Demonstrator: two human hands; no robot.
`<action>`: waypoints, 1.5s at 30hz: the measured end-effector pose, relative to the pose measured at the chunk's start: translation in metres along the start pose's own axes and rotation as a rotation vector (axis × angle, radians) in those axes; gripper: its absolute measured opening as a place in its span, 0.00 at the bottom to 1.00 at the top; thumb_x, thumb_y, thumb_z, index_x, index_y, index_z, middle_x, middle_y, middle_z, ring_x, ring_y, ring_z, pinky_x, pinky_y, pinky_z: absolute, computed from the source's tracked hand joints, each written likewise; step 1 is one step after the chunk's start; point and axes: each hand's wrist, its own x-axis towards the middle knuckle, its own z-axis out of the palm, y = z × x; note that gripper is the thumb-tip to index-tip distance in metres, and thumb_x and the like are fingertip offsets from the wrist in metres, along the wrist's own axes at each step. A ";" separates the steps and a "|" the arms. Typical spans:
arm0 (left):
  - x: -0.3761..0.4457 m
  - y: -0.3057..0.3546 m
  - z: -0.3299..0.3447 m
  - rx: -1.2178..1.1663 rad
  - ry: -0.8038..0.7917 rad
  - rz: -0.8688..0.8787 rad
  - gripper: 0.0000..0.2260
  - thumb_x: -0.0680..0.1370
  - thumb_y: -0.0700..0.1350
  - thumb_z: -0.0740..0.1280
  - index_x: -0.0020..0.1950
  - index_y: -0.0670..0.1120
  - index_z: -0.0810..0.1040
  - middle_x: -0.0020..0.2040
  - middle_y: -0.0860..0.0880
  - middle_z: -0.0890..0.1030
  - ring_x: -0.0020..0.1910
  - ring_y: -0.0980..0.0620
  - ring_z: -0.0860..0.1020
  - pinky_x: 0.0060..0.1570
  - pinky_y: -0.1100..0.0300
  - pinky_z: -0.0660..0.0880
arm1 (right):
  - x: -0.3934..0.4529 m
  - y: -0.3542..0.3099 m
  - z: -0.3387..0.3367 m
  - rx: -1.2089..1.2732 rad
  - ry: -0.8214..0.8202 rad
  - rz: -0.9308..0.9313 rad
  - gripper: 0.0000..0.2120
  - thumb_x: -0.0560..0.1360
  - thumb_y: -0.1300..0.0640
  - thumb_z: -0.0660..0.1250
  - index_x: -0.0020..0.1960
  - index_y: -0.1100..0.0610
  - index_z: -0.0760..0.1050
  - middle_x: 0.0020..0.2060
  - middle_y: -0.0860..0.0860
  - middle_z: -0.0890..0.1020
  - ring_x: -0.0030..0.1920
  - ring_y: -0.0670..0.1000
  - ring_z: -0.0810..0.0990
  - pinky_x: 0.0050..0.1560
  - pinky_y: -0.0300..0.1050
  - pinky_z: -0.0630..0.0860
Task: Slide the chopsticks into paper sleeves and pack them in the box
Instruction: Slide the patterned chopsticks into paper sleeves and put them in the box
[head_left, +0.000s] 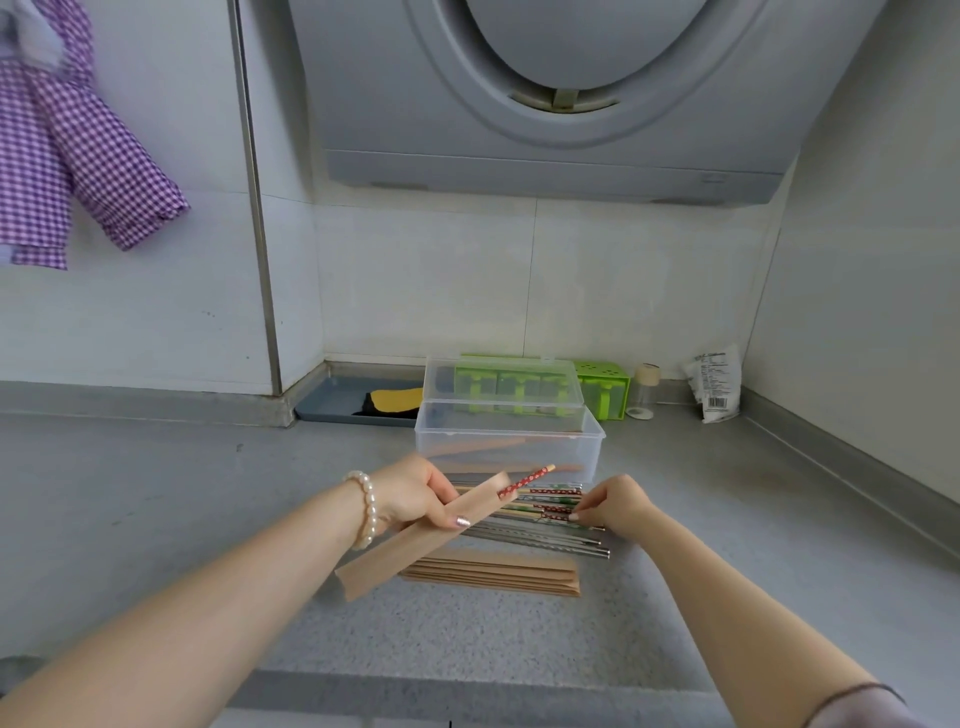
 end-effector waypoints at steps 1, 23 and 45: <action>-0.001 -0.001 -0.001 0.000 -0.012 0.001 0.04 0.69 0.40 0.73 0.41 0.49 0.82 0.46 0.49 0.82 0.48 0.50 0.79 0.51 0.55 0.78 | 0.001 -0.001 -0.002 -0.001 -0.011 0.017 0.07 0.67 0.61 0.75 0.45 0.60 0.83 0.36 0.49 0.79 0.41 0.48 0.76 0.47 0.41 0.71; 0.006 -0.006 0.004 -0.007 -0.015 0.035 0.05 0.68 0.41 0.74 0.39 0.51 0.82 0.44 0.50 0.82 0.49 0.50 0.78 0.51 0.56 0.77 | -0.002 0.004 -0.015 -0.048 0.036 -0.175 0.07 0.69 0.60 0.73 0.46 0.61 0.82 0.40 0.52 0.81 0.41 0.49 0.77 0.45 0.40 0.73; -0.006 0.001 -0.006 -0.018 -0.042 0.051 0.06 0.71 0.38 0.71 0.44 0.47 0.82 0.44 0.51 0.81 0.46 0.53 0.77 0.48 0.59 0.76 | -0.062 -0.019 -0.157 0.325 -0.105 -0.297 0.13 0.70 0.70 0.67 0.31 0.57 0.82 0.25 0.53 0.79 0.30 0.49 0.72 0.26 0.31 0.70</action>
